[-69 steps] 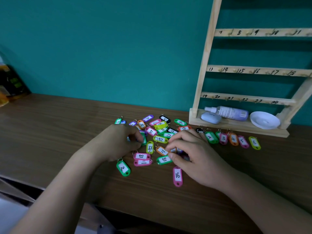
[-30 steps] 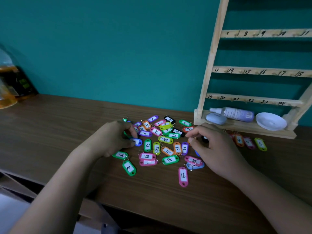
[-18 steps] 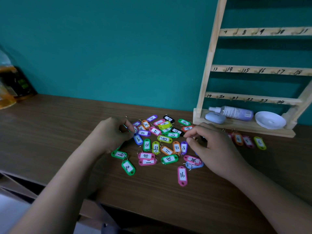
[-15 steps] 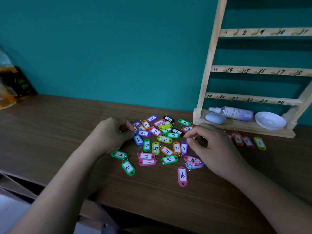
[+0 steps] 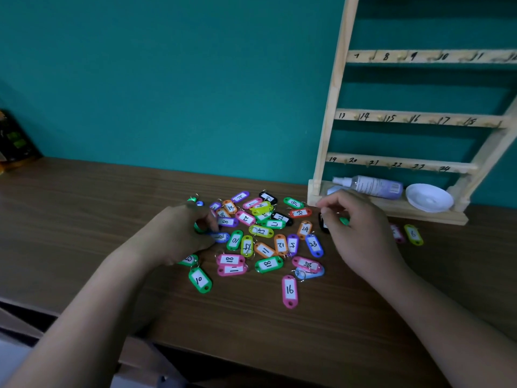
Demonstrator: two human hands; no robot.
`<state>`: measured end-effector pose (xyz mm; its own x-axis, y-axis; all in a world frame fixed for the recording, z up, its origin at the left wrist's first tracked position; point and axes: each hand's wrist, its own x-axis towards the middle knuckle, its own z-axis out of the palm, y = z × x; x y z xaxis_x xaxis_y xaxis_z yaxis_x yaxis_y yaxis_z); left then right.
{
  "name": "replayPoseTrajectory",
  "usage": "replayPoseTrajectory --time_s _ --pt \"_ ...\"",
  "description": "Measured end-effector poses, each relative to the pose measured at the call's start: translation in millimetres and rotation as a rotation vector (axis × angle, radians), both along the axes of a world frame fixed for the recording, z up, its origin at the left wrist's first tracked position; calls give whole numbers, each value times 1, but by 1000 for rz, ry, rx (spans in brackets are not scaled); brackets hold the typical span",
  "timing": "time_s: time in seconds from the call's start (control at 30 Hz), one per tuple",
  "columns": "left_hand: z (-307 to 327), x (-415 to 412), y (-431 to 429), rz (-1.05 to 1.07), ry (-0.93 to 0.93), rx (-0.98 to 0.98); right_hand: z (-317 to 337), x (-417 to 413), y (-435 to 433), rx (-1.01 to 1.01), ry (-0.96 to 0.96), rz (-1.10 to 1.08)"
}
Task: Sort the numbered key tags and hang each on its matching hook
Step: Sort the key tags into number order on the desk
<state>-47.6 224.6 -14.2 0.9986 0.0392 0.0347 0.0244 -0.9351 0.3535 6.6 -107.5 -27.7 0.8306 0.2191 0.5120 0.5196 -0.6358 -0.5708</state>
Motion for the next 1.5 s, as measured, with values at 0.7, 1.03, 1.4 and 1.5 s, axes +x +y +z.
replayPoseTrajectory --time_s 0.7,1.03,1.4,1.5 --pt "-2 9 -32 -33 -297 -57 -9 4 3 -97 65 56" --pt "-12 45 -71 -73 -156 157 -11 2 7 -103 74 96" --pt "-8 49 -76 -62 -208 189 -8 1 7 -115 79 108" --pt "-5 54 -81 -82 -220 201 -8 0 7 -119 81 104"
